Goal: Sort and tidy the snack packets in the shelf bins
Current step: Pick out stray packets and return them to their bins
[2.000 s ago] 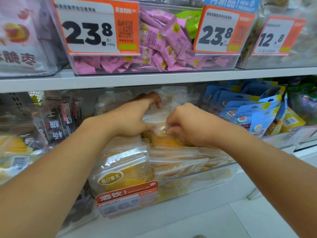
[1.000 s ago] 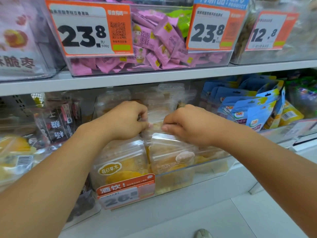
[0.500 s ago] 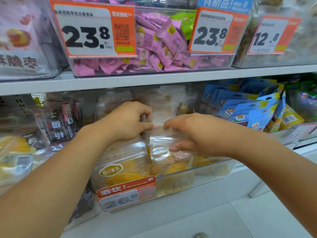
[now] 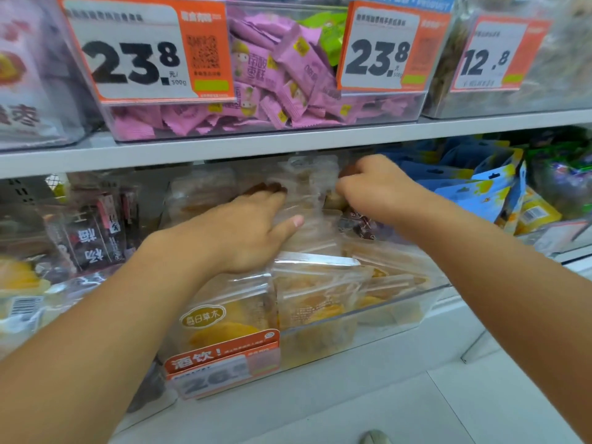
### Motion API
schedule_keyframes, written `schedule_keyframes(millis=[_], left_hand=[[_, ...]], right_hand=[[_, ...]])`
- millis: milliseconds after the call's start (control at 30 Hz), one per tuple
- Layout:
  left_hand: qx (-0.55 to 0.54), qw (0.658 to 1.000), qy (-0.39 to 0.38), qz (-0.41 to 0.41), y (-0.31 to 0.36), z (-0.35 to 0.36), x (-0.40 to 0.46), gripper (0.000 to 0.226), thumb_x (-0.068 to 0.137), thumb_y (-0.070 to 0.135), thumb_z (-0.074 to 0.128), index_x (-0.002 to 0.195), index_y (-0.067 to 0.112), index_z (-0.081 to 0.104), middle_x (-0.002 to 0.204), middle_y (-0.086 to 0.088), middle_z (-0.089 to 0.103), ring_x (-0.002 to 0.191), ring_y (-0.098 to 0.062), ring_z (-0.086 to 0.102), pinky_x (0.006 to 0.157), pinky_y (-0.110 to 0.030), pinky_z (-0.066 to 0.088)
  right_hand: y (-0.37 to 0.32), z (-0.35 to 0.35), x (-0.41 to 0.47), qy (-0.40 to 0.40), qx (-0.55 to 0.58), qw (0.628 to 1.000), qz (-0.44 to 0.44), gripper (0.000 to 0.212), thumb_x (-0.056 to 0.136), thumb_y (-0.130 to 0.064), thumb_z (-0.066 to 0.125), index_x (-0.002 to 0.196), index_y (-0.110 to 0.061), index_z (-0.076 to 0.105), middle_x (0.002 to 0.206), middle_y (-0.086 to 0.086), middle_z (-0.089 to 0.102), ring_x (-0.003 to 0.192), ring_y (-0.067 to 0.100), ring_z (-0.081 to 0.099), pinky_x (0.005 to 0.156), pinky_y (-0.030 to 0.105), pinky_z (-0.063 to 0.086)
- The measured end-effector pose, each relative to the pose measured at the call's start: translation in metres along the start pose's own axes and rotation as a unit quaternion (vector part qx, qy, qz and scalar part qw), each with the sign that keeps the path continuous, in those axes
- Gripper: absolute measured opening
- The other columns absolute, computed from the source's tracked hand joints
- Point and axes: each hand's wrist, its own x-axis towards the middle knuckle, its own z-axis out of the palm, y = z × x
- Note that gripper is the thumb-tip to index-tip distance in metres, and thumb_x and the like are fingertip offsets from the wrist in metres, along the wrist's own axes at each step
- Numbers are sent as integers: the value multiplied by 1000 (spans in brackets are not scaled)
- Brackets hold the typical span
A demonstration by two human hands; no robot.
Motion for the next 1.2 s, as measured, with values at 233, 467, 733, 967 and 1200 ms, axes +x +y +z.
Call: schedule_keyframes(millis=[233,467,733,967,1200], left_hand=[[-10,999,9,-29,-3,2,0,76,100,60,30,160,26,-3,165,8,-17,153,-12,-12,125,-37,3],[-4,995,-6,-101,-8,0,1,90,90,74,27,159,20,11,166,-3,13,151,-23,18,122,-41,21],[-23,996,-22,-87,-5,0,3,72,100,63,18,160,28,0,167,6,-7,154,-14,0,125,-40,10],[4,996,-40,-81,-7,-8,2,57,105,49,26,155,22,32,158,-5,37,144,-26,35,117,-37,28],[15,998,-19,-65,20,-16,1,62,104,51,28,157,19,24,161,-8,28,146,-28,28,118,-39,26]], right_hand=[[5,18,18,-154,110,976,105,9,97,-6,58,101,-2,66,100,15,70,87,23,71,74,31,62],[-6,42,22,-164,126,973,106,24,98,-3,41,102,-4,65,93,14,67,69,20,58,62,31,51],[-19,34,9,-234,320,913,97,39,108,-38,35,100,-13,64,79,5,75,86,23,71,88,43,58],[-18,38,10,-269,238,931,70,40,105,-43,40,115,-11,60,101,12,73,94,26,71,93,46,57],[19,-43,-7,-72,-243,958,-137,26,98,-27,58,91,-9,74,89,7,73,84,22,67,77,34,54]])
